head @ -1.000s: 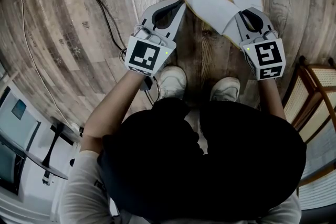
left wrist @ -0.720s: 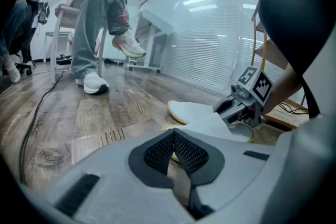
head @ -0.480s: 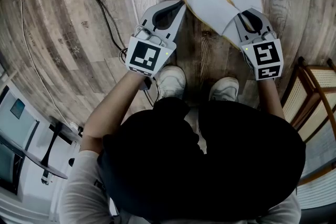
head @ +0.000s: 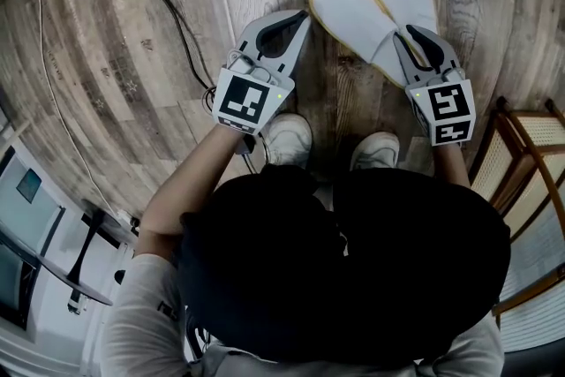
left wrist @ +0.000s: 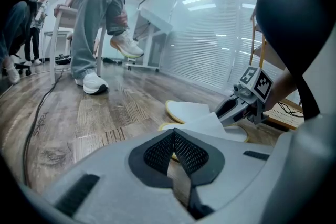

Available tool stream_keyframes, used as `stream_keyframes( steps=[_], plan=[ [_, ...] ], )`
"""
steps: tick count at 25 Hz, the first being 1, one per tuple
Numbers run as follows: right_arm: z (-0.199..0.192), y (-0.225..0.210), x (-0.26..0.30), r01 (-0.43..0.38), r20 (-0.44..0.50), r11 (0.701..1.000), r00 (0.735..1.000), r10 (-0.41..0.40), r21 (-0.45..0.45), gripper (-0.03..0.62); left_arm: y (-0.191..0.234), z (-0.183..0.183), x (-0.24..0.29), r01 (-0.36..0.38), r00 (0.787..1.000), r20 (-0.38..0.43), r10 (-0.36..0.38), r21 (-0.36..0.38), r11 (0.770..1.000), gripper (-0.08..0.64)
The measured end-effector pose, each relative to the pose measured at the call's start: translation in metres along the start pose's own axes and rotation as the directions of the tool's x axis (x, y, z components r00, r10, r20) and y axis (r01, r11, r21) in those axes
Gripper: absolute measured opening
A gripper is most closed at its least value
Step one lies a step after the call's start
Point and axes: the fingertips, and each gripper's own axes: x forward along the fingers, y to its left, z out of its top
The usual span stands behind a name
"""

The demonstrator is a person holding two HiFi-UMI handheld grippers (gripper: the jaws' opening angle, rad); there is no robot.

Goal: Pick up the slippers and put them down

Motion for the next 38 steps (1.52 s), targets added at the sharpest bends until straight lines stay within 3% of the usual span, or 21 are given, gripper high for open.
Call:
stream_keyframes(
  steps=[5, 12, 31, 38],
  plan=[
    [0.011, -0.005, -0.034, -0.015, 0.019, 0.996, 1.000, 0.014, 0.089, 0.080, -0.009, 0.026, -0.013, 0.024, 1.000, -0.008, -0.025, -0.023, 0.999, 0.011],
    [0.080, -0.011, -0.112, 0.015, 0.089, 0.992, 0.996, -0.027, 0.126, 0.063, -0.024, 0.112, -0.052, 0.034, 0.999, 0.003, -0.034, -0.023, 0.999, 0.011],
    [0.395, 0.068, -0.410, 0.054, 0.297, 0.992, 0.951, -0.086, 0.115, 0.038, -0.083, 0.480, -0.270, -0.009, 0.990, 0.138, 0.026, -0.119, 0.993, 0.011],
    [0.500, 0.102, -0.529, 0.079, 0.383, 0.993, 0.918, -0.105, 0.082, 0.035, -0.112, 0.609, -0.361, -0.040, 0.968, 0.241, 0.074, -0.143, 0.989, 0.011]
  ],
)
